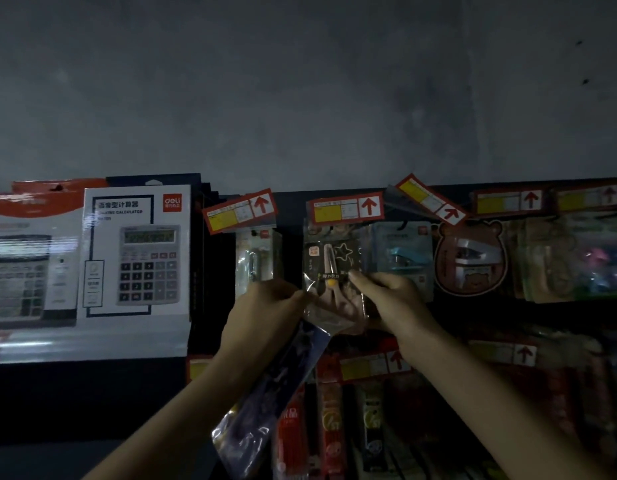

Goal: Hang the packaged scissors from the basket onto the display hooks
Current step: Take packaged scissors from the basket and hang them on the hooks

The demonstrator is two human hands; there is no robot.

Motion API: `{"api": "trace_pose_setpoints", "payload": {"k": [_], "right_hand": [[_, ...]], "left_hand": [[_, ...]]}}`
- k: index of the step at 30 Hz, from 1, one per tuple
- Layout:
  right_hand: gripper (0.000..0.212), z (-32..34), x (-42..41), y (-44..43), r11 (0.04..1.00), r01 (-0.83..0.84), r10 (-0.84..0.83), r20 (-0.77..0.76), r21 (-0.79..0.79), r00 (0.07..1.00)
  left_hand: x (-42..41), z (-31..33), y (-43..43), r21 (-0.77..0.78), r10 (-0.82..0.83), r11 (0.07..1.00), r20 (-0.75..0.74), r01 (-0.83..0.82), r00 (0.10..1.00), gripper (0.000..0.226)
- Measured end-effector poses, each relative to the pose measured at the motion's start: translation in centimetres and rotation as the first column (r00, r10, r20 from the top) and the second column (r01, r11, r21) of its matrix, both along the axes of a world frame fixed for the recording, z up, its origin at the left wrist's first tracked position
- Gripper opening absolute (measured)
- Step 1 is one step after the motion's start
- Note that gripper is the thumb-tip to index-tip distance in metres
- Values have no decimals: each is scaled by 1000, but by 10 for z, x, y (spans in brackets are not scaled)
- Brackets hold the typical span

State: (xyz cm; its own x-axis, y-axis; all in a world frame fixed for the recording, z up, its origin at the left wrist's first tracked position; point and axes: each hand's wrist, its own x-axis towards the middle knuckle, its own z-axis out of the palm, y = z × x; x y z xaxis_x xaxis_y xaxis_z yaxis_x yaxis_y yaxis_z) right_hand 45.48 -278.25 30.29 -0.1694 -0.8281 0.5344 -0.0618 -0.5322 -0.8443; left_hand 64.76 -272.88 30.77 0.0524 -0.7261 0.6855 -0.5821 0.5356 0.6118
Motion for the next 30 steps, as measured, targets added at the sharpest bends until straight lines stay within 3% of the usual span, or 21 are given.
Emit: {"api": "trace_pose_setpoints", "payload": {"k": [4,7,10,16,22,27,30], "right_hand": [[26,-16,-10,9,999,-40,40,-99,4,994],[17,-24,-12,16,999,10,-19,-202,-41,979],[19,-25,-8,17,988,112,-137,-257,-110,957],[20,-14,-5,10,959,232,-270,-269,-164,924],[16,-4,1,-16,944,311,-328,-225,-108,917],[16,-7,4,-31,965,259,-257,-263,-28,930],[11,-6,2,-32,984,180,-171,-261,12,950]], "left_hand": [[-2,-14,-2,30,-103,994,-73,106,992,15],[-3,-27,-4,55,-176,981,-175,188,969,44],[-3,-37,-6,54,-229,969,-182,242,956,38],[-6,-30,-16,49,-196,978,-116,203,974,18],[-16,-14,-33,131,-167,974,-114,182,979,31],[-21,-7,-55,188,-70,979,-40,77,997,44],[-23,-3,-65,184,-22,983,6,21,1000,41]]}}
